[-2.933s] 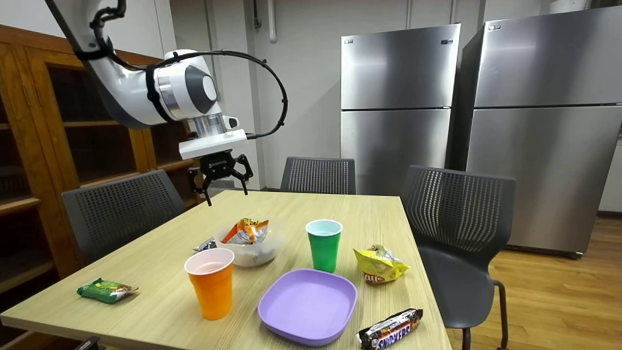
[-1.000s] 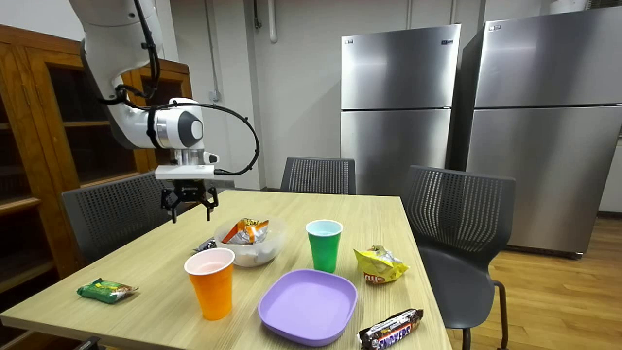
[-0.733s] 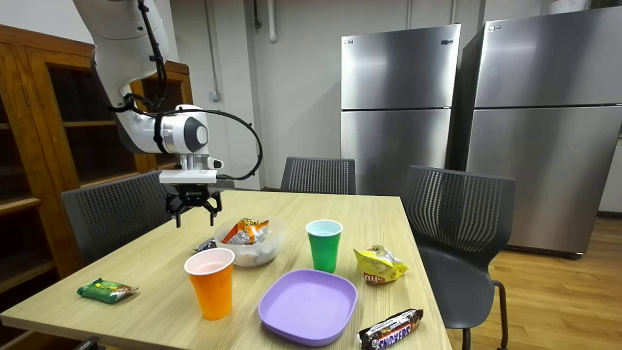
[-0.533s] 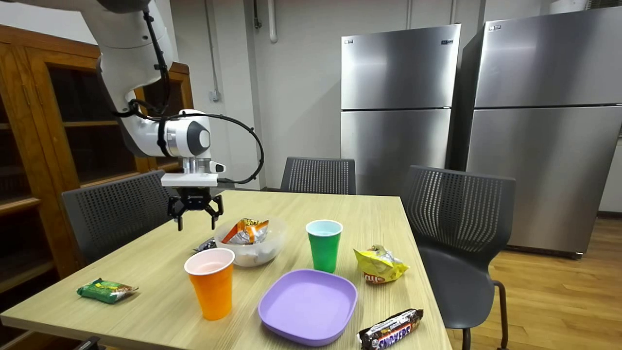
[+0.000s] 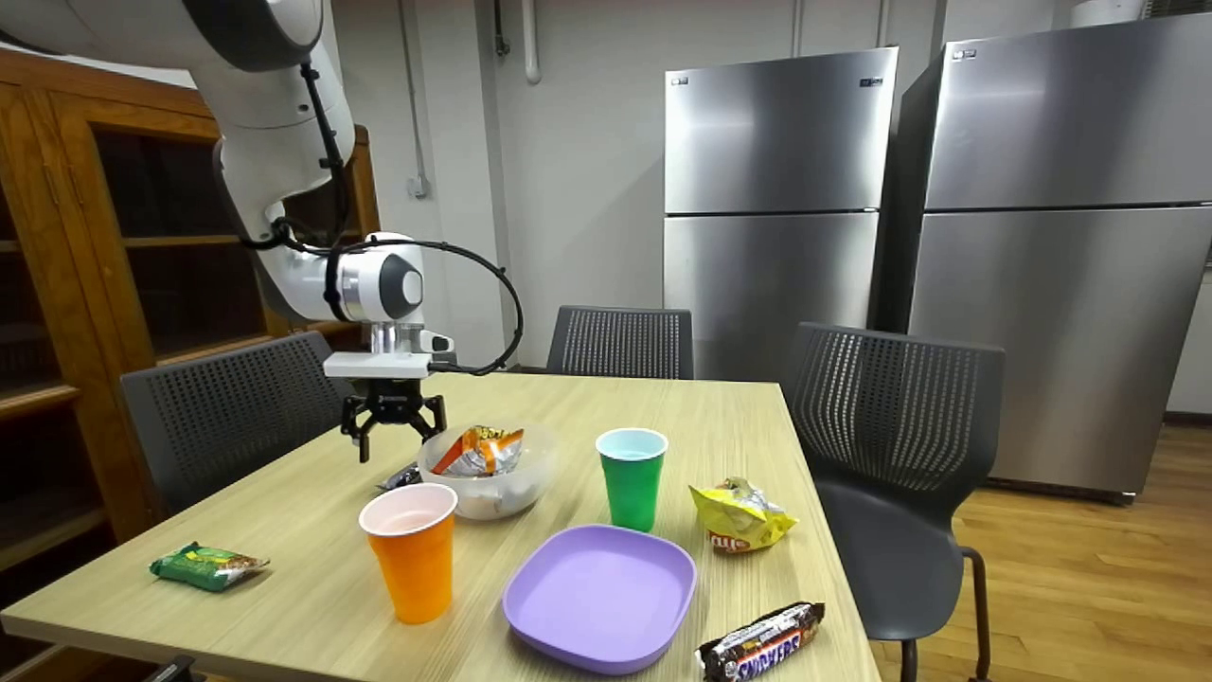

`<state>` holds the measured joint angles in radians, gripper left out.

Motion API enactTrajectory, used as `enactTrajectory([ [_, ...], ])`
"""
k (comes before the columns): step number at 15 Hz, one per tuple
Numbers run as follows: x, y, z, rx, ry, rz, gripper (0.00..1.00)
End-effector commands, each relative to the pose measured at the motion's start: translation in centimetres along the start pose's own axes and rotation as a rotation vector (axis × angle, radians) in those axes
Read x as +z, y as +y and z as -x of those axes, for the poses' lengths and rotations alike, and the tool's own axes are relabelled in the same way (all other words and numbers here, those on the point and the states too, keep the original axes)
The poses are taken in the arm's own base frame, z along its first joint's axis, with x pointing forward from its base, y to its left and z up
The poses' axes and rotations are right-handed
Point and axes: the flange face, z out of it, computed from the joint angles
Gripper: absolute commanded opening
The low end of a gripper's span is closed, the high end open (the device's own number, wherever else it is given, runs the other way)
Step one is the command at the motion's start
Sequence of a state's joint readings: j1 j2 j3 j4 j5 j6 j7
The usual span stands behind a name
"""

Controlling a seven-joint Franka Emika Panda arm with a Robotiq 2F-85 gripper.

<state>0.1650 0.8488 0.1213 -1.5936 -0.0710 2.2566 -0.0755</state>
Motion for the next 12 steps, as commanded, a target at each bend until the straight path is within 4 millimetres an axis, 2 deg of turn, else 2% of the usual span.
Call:
enactTrajectory([
  [1, 0.0, 0.3, -1.0, 0.086, -0.015, -0.019, 1.0],
  [12, 1.3, 1.0, -1.0, 0.174, -0.012, -0.028, 1.0],
])
